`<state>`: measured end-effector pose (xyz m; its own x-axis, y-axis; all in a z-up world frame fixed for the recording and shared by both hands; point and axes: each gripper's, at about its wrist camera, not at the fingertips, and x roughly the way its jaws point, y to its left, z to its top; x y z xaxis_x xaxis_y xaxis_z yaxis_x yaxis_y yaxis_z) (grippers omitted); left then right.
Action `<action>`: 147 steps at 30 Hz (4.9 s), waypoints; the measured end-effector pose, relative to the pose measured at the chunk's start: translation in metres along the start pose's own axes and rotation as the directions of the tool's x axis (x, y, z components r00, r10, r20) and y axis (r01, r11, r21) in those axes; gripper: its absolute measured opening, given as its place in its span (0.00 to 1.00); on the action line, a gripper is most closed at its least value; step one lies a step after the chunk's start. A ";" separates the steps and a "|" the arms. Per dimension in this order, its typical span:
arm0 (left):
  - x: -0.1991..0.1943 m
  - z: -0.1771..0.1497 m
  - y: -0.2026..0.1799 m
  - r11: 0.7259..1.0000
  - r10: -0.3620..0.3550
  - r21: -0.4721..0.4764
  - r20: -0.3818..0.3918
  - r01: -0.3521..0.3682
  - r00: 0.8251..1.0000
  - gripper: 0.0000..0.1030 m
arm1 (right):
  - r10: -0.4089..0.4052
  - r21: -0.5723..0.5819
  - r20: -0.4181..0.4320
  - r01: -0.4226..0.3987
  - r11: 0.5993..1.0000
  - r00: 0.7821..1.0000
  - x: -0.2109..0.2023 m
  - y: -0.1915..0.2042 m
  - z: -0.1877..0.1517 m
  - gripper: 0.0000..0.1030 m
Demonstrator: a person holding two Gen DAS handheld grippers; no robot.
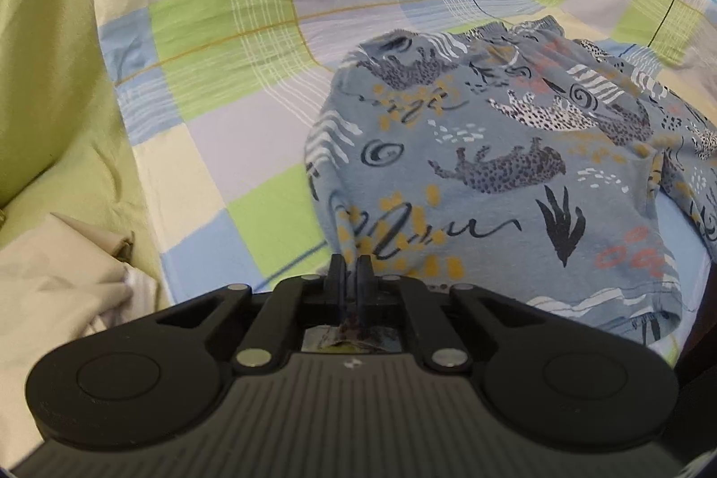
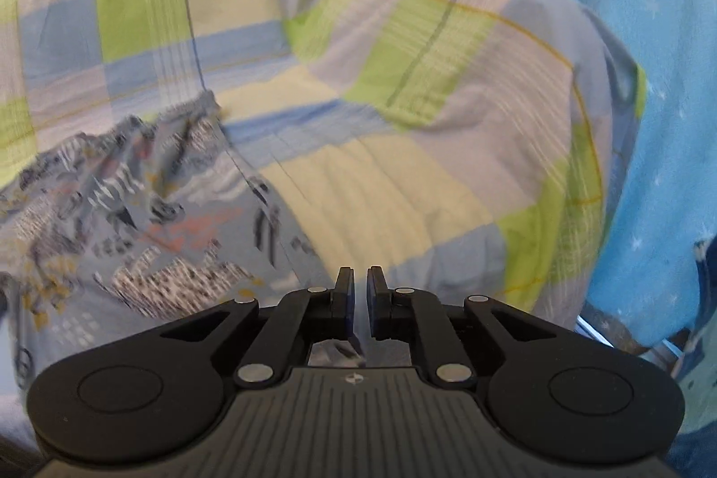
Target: Fold clothes
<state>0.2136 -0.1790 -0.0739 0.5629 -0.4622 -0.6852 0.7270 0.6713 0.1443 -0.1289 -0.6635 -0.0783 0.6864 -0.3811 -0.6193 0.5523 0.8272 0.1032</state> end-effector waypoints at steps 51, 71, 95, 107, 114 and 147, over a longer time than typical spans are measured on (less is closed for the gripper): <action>0.100 0.132 0.020 0.999 -0.051 0.014 0.061 0.050 0.997 0.42 | 0.366 -0.282 -0.195 -0.410 0.868 0.910 0.126 0.134 0.082 0.38; -0.021 -0.020 0.043 0.955 -0.219 -0.215 -0.035 0.207 0.975 0.55 | 0.379 -0.356 -0.161 -0.412 0.839 0.911 -0.042 0.167 0.013 0.50; 0.000 -0.042 0.049 0.980 -0.173 -0.087 0.055 0.177 0.983 0.16 | 0.462 -0.322 -0.343 -0.564 0.761 0.818 -0.022 0.259 -0.056 0.50; -0.031 -0.045 0.049 0.997 0.065 0.044 0.013 -0.066 0.998 0.00 | 0.455 -0.310 -0.333 -0.552 0.774 0.826 -0.017 0.255 -0.059 0.50; -0.035 -0.055 0.055 0.997 0.079 -0.001 -0.026 -0.079 0.997 0.04 | 0.500 -0.199 -0.333 -0.578 0.792 0.800 -0.012 0.258 -0.061 0.51; -0.085 -0.039 0.023 0.993 0.072 0.094 0.042 -0.075 0.997 0.26 | 0.375 0.154 -0.256 -0.345 0.926 0.891 -0.018 0.196 -0.063 0.23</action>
<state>0.1673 -0.1017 -0.0402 0.6296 -0.4370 -0.6424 0.7162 0.6469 0.2619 -0.0625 -0.4686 -0.0964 0.6974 0.0761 -0.7126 0.3472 0.8340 0.4289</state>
